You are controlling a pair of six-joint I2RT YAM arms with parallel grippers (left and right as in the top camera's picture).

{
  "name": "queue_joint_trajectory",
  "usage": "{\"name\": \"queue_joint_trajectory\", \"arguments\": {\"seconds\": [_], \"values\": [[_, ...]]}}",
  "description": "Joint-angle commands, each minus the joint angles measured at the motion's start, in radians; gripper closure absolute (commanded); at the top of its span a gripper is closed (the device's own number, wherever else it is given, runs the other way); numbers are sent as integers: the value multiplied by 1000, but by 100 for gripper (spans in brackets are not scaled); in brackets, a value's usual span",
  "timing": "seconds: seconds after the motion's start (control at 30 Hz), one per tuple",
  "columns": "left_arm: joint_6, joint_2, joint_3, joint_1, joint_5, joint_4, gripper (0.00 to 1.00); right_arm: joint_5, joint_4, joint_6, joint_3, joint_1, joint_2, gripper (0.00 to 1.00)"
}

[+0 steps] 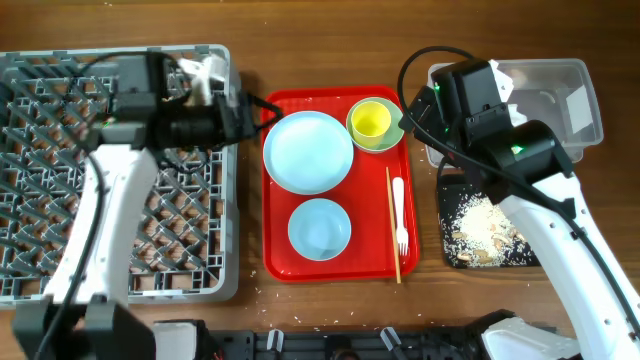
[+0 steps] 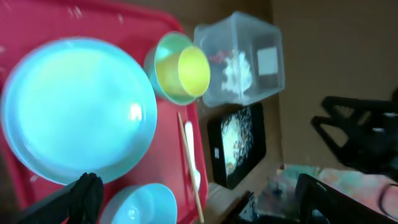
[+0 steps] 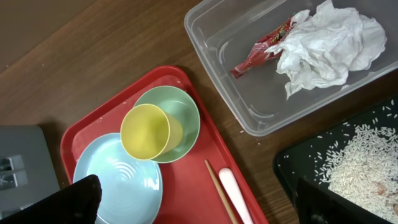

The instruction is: Sort waste into correct bins and load items into the dishwasher rack

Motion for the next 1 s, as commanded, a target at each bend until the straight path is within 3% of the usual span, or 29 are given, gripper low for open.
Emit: {"name": "queue_joint_trajectory", "arguments": {"seconds": [0.0, 0.1, 0.17, 0.23, 0.37, 0.63, 0.73, 0.97], "values": [[-77, 2, 14, -170, -220, -4, 0, -2, 0, 5, 11, -2, 3, 0], [-156, 7, 55, -379, -614, -43, 0, -2, 0, 5, 11, -2, 3, 0], [-187, 8, 80, -459, -752, -72, 0, -2, 0, 5, 11, -2, 3, 0], [-203, 8, 101, -506, -800, -91, 0, -2, 1, 5, 11, -2, 3, 0], [-232, 8, 105, -515, -789, -80, 0, -2, 1, 5, 11, -2, 3, 0], [-232, 9, 102, -516, -573, -27, 0, -34, 43, -15, 11, -2, 5, 0], [-232, 25, 101, -542, -575, -14, 0, -15, 50, -27, 11, -8, -3, 0], [-232, 145, 101, -695, -591, -1, 0, -111, 32, 3, 11, -279, -20, 0]]}}
